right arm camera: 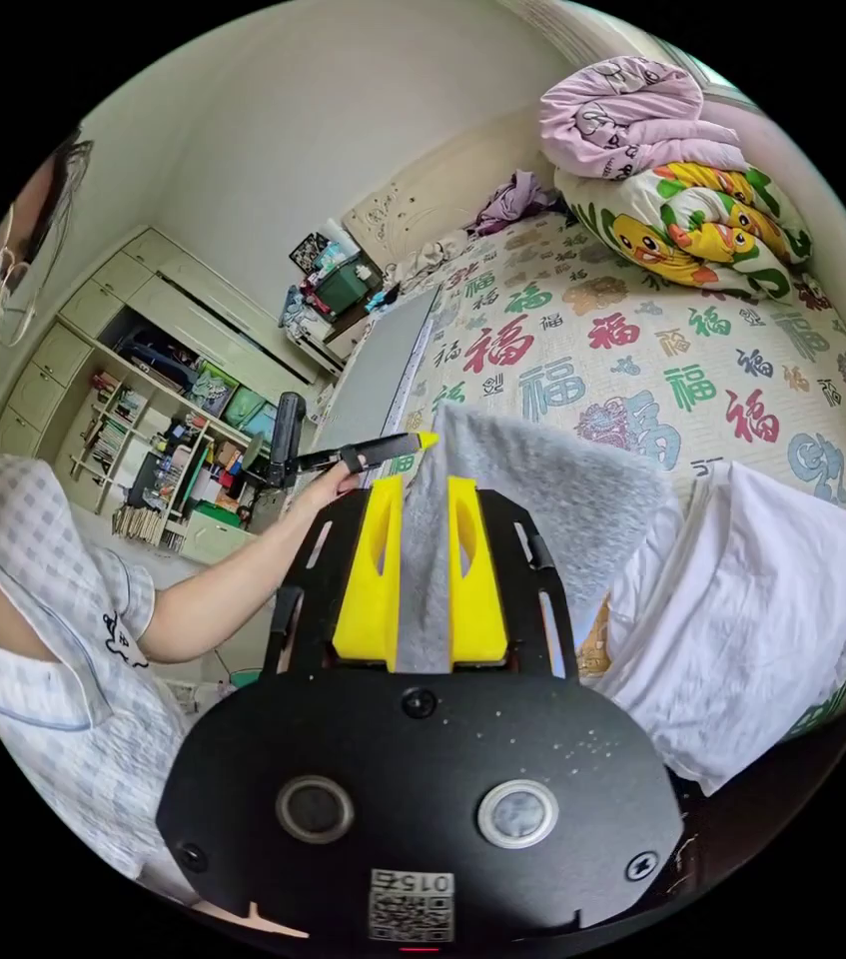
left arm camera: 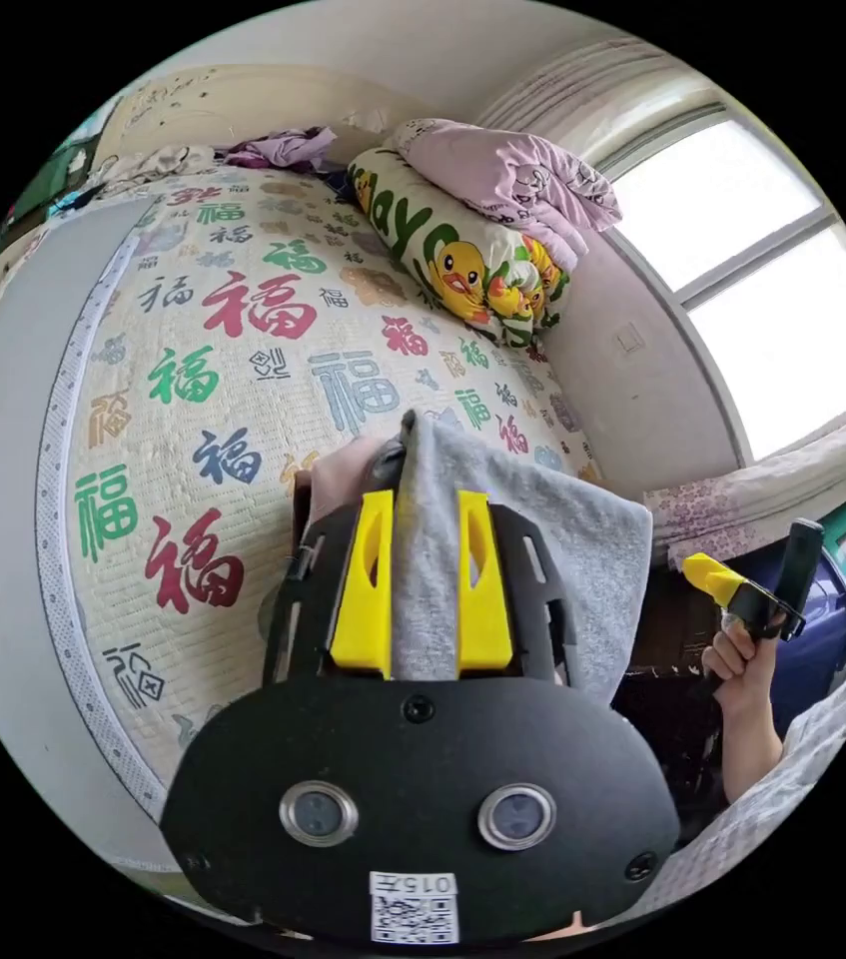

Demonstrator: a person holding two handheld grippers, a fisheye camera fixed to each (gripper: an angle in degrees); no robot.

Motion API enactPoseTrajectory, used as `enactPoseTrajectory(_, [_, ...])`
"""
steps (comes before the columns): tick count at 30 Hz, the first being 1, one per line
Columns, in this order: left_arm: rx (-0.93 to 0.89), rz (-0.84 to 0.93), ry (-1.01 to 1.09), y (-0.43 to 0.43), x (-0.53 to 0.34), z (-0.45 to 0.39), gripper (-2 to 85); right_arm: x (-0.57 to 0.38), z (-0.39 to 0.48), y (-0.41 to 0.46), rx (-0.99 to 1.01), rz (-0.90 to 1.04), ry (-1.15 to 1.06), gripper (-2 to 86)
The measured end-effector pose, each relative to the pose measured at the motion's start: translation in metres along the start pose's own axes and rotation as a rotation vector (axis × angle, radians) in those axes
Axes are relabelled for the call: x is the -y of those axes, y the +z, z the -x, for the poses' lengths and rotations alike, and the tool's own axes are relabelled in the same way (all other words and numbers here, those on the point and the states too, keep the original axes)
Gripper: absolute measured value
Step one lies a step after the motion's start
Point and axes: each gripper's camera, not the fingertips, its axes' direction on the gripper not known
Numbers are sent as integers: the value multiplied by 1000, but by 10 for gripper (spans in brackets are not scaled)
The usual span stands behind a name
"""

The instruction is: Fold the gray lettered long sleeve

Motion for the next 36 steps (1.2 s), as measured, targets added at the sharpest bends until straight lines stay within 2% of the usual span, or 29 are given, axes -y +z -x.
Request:
enactPoseTrajectory(5, [-146,-92,159,-28,-27,-43,5,11,10,25,-41,-3,23,112])
enactPoseTrajectory(10, [-281,-49,264,-41,-76,-107,-2,23,28,16,-66,-46,30,158])
enactPoseTrajectory(14, [-168,-58,363,-49,-96,-140,-3,25,36,24,-73,91,15,181])
enactPoseTrajectory(17, [-69,-70,530,-59,-108,-171,-4,20,32,40,-137,200,31,176])
enactPoseTrajectory(19, [-39,-8,580,-55,-113,-184,-4,18,25,50,-124,255,51,165])
enactPoseTrajectory(22, [-47,68,583,-57,-114,-181,-4,16,10,62,-107,324,46,111])
enactPoseTrajectory(24, [-80,120,594,-66,-111,-173,-3,12,0,61,-117,330,16,27])
enactPoseTrajectory(26, [-174,185,591,-85,-100,-160,-3,8,-10,50,-9,299,44,17])
enactPoseTrajectory(28, [-303,222,576,-122,-74,-141,-2,2,-14,33,-8,264,57,10])
enactPoseTrajectory(29, [-305,199,546,-134,-65,-134,-2,-5,-14,20,-37,241,57,8])
enactPoseTrajectory(31, [-233,34,345,-175,-26,-96,6,-16,-14,1,-27,206,68,5])
enactPoseTrajectory(32, [-189,7,301,-180,-17,-86,10,-24,-13,-12,-3,180,85,4])
enactPoseTrajectory(34, [26,-4,197,-179,15,-57,47,-37,-11,-33,22,152,107,3])
enactPoseTrajectory(36, [42,14,104,-165,34,-37,81,-53,-4,-66,1,127,127,3])
